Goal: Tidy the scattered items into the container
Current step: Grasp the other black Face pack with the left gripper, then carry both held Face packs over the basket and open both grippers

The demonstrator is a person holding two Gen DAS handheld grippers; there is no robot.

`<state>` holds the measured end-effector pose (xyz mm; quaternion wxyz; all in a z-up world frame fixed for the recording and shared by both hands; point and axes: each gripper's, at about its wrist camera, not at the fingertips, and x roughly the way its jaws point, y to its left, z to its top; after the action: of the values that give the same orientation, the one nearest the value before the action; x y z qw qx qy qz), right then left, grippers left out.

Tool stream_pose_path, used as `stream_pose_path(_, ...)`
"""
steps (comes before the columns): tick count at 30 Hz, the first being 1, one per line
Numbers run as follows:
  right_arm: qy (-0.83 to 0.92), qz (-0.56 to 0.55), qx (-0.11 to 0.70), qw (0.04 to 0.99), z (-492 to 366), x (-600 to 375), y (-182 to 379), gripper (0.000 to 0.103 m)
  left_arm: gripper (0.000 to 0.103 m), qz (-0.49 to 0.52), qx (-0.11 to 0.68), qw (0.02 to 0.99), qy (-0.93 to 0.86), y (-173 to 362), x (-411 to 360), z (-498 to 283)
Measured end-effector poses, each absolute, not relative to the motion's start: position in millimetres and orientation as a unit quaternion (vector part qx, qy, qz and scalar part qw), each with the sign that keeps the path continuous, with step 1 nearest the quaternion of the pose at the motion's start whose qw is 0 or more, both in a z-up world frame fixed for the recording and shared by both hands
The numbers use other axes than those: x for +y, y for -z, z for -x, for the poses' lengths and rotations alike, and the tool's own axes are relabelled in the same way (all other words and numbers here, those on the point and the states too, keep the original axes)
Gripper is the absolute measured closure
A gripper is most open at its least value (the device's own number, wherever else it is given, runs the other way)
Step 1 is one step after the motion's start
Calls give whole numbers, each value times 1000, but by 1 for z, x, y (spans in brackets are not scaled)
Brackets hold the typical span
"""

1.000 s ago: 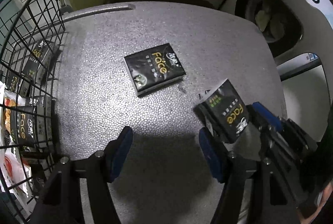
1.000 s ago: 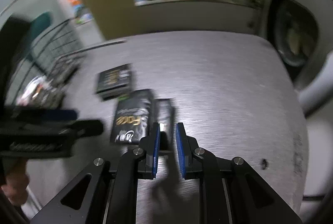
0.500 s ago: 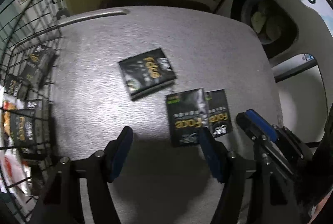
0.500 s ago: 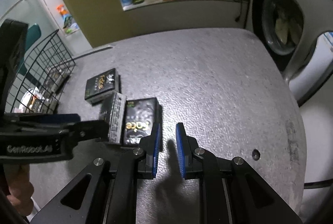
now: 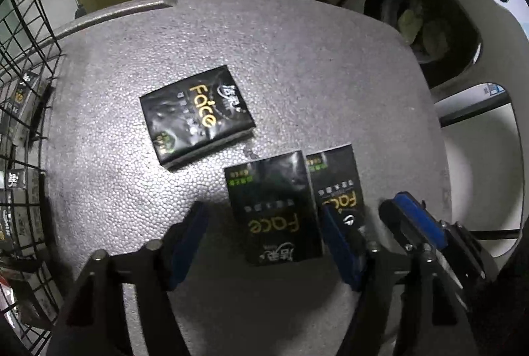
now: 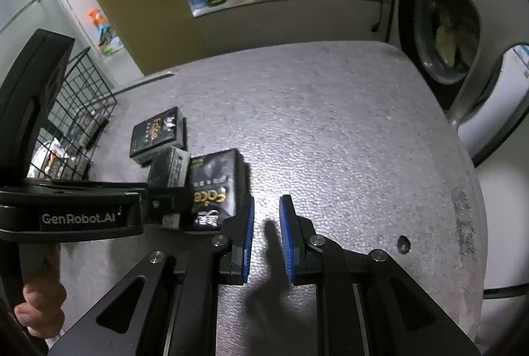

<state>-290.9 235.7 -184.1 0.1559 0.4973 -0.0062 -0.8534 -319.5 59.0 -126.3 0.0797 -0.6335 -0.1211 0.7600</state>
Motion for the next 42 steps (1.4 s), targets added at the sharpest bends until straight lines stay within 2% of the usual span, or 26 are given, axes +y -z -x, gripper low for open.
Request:
stream_pose_path(1,853,-497,-5,160,291,232,184,86,47,634,-130,89,-757,126,58,319)
stream_pose_path(3,853,-495,-2,165,292,224,184,79,50,636,-121,82,-758,123,55,318)
stream_pose_path(5,855,-490,-2,169,293,217,184,61,50,635,-103,71,-762,120,52,315)
stream_pose_path(8,856,-486,2,174,295,206,185,46,50,636,-100,64,-762,118,45,309)
stream_pose_path(12,852,-494,15,172,300,194,194,45,51,632,-80,36,-770,117,30,302)
stream_pose_path(19,841,-514,21,167,303,192,206,46,51,635,-93,26,-767,123,10,296)
stream_pose_path(20,841,-514,20,168,302,193,205,55,51,635,-93,27,-767,124,9,293)
stream_pose_path(30,861,-486,1,150,286,211,166,56,51,629,-95,34,-771,116,16,286)
stream_pose_path(36,886,-429,-17,174,266,194,101,56,51,596,-107,52,-794,65,13,272)
stream_pose_path(42,885,-381,-8,266,241,126,39,56,51,534,-137,39,-833,-14,-29,252)
